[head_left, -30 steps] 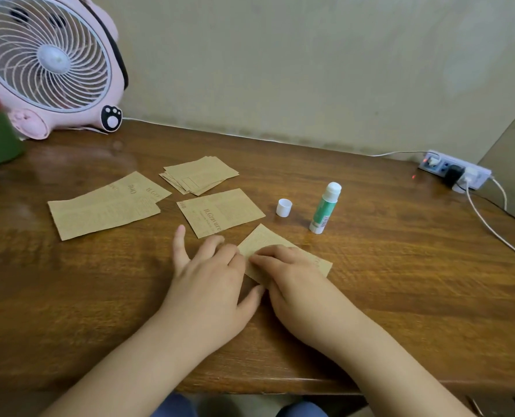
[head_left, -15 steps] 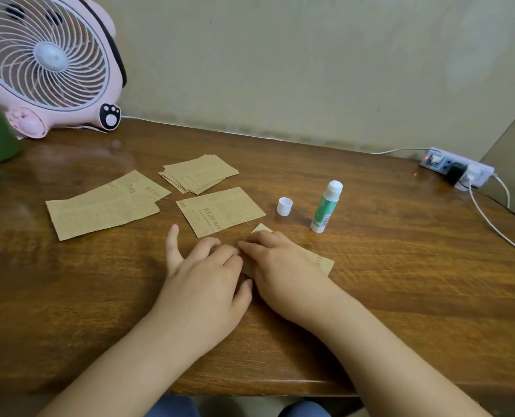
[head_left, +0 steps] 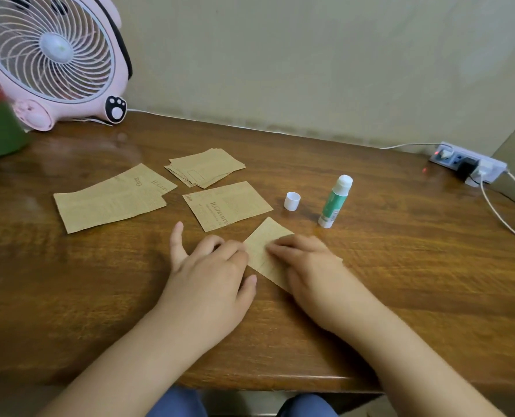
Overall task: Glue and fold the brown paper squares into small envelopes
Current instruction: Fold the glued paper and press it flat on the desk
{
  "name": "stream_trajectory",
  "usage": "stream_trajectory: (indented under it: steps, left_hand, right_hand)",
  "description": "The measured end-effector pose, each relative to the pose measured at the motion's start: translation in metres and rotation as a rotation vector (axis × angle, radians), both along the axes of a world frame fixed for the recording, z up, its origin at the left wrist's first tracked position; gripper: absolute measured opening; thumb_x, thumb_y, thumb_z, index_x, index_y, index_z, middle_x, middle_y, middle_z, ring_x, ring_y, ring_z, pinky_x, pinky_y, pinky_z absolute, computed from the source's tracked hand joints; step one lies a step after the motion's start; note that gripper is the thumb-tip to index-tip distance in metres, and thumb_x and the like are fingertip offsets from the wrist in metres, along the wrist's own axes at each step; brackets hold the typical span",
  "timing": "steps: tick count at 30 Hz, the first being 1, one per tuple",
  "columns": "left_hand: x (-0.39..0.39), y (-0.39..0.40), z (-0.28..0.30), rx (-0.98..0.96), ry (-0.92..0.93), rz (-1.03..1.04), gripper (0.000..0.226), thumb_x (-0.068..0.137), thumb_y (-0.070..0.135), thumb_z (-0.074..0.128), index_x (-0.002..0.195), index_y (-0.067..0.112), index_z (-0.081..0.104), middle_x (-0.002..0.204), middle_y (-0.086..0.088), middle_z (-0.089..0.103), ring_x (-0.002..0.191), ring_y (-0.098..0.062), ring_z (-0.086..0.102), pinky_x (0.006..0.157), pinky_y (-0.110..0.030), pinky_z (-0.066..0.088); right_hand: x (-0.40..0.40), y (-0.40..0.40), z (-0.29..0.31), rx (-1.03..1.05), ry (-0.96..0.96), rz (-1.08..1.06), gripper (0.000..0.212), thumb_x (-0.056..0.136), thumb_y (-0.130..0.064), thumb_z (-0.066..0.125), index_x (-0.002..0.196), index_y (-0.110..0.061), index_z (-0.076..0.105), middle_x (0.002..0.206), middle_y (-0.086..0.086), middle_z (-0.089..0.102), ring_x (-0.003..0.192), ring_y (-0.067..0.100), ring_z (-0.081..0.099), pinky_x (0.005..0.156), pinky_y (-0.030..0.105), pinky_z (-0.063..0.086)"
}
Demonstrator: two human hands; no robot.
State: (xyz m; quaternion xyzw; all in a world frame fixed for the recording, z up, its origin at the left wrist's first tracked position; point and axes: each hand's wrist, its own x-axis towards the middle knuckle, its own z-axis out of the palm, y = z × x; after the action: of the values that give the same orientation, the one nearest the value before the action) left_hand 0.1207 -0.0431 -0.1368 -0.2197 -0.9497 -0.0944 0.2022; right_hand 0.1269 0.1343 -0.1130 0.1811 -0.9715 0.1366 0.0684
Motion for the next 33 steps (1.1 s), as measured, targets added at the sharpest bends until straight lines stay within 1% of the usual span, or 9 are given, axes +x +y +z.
stream_trajectory:
  steps: [4, 7, 10, 15, 20, 25, 28, 31, 33]
  left_hand:
    - [-0.002, 0.0, -0.001, 0.014, 0.017, -0.009, 0.022, 0.076, 0.038, 0.059, 0.085, 0.025, 0.074, 0.096, 0.013, 0.069, 0.092, -0.014, 0.064, 0.101, -0.058, 0.01]
    - [-0.002, 0.003, -0.001, 0.011, 0.038, -0.011, 0.018, 0.074, 0.035, 0.062, 0.082, 0.024, 0.074, 0.092, 0.012, 0.069, 0.091, -0.015, 0.065, 0.102, -0.058, 0.011]
    - [-0.001, 0.002, 0.001, 0.012, 0.02, -0.007, 0.018, 0.075, 0.033, 0.061, 0.084, 0.024, 0.074, 0.094, 0.011, 0.069, 0.092, -0.016, 0.065, 0.102, -0.058, 0.01]
    - [-0.004, -0.003, 0.002, 0.007, -0.033, -0.014, 0.02, 0.076, 0.03, 0.059, 0.089, 0.026, 0.074, 0.098, 0.014, 0.069, 0.094, -0.016, 0.064, 0.102, -0.064, 0.013]
    - [-0.007, 0.002, 0.019, -0.003, -0.223, 0.016, 0.021, 0.095, 0.031, 0.042, 0.108, 0.034, 0.058, 0.116, 0.022, 0.053, 0.122, -0.006, 0.041, 0.109, -0.053, -0.013]
    - [-0.013, 0.002, 0.029, 0.165, -0.309, 0.01, 0.036, 0.096, 0.013, 0.039, 0.119, 0.04, 0.046, 0.111, 0.028, 0.048, 0.122, 0.002, 0.035, 0.113, -0.044, -0.013]
    - [-0.008, -0.011, 0.034, 0.474, -0.291, 0.0, 0.044, 0.094, 0.009, 0.043, 0.124, 0.041, 0.046, 0.108, 0.034, 0.045, 0.119, 0.0, 0.041, 0.118, -0.041, 0.009]
    - [0.003, -0.025, 0.042, 0.86, -0.061, 0.042, 0.032, 0.09, 0.016, 0.049, 0.114, 0.037, 0.051, 0.109, 0.022, 0.052, 0.109, 0.001, 0.048, 0.089, -0.008, 0.036]
    - [0.009, -0.028, 0.043, 0.828, 0.02, 0.023, 0.026, 0.087, 0.018, 0.051, 0.109, 0.033, 0.052, 0.104, 0.022, 0.051, 0.104, 0.006, 0.047, 0.078, 0.001, 0.034]
  right_hand:
    - [-0.001, 0.036, 0.002, 0.068, 0.043, -0.201, 0.049, 0.091, -0.008, 0.034, 0.135, -0.022, 0.05, 0.137, -0.011, 0.045, 0.117, 0.012, 0.039, 0.096, 0.014, 0.025]
    - [0.003, 0.013, -0.001, 0.112, 0.079, -0.071, 0.051, 0.084, -0.017, 0.029, 0.123, -0.017, 0.062, 0.121, -0.003, 0.059, 0.105, 0.021, 0.053, 0.09, 0.035, 0.044]
    - [0.012, 0.007, -0.007, 0.054, 0.092, 0.009, 0.053, 0.082, -0.022, 0.026, 0.12, -0.02, 0.064, 0.116, -0.006, 0.062, 0.104, 0.018, 0.055, 0.092, 0.031, 0.039]
    - [0.02, 0.059, 0.005, 0.175, 0.075, -0.19, 0.051, 0.09, -0.011, 0.037, 0.134, -0.035, 0.049, 0.135, -0.02, 0.047, 0.126, 0.009, 0.036, 0.108, 0.026, 0.014]
    - [0.031, 0.07, 0.006, 0.113, 0.102, -0.045, 0.055, 0.082, 0.001, 0.058, 0.131, -0.024, 0.055, 0.13, -0.005, 0.054, 0.121, 0.016, 0.048, 0.1, 0.036, 0.042]
    - [0.019, 0.047, -0.002, 0.02, 0.17, 0.091, 0.045, 0.083, -0.006, 0.062, 0.121, -0.029, 0.061, 0.12, -0.009, 0.06, 0.117, 0.012, 0.051, 0.097, 0.036, 0.045]
    - [0.024, 0.035, 0.02, -0.41, 0.128, -0.121, 0.022, 0.087, -0.02, 0.063, 0.103, -0.035, 0.066, 0.097, -0.02, 0.068, 0.097, -0.002, 0.06, 0.08, 0.016, 0.052]
    - [0.024, 0.029, 0.042, -1.087, -0.247, -0.304, 0.015, 0.085, -0.021, 0.064, 0.099, -0.025, 0.067, 0.084, -0.015, 0.073, 0.078, -0.001, 0.068, 0.055, 0.01, 0.05]
    - [0.017, 0.027, 0.041, -1.036, -0.395, -0.394, 0.015, 0.083, -0.022, 0.067, 0.099, -0.021, 0.066, 0.08, -0.007, 0.074, 0.069, 0.003, 0.069, 0.053, 0.014, 0.05]
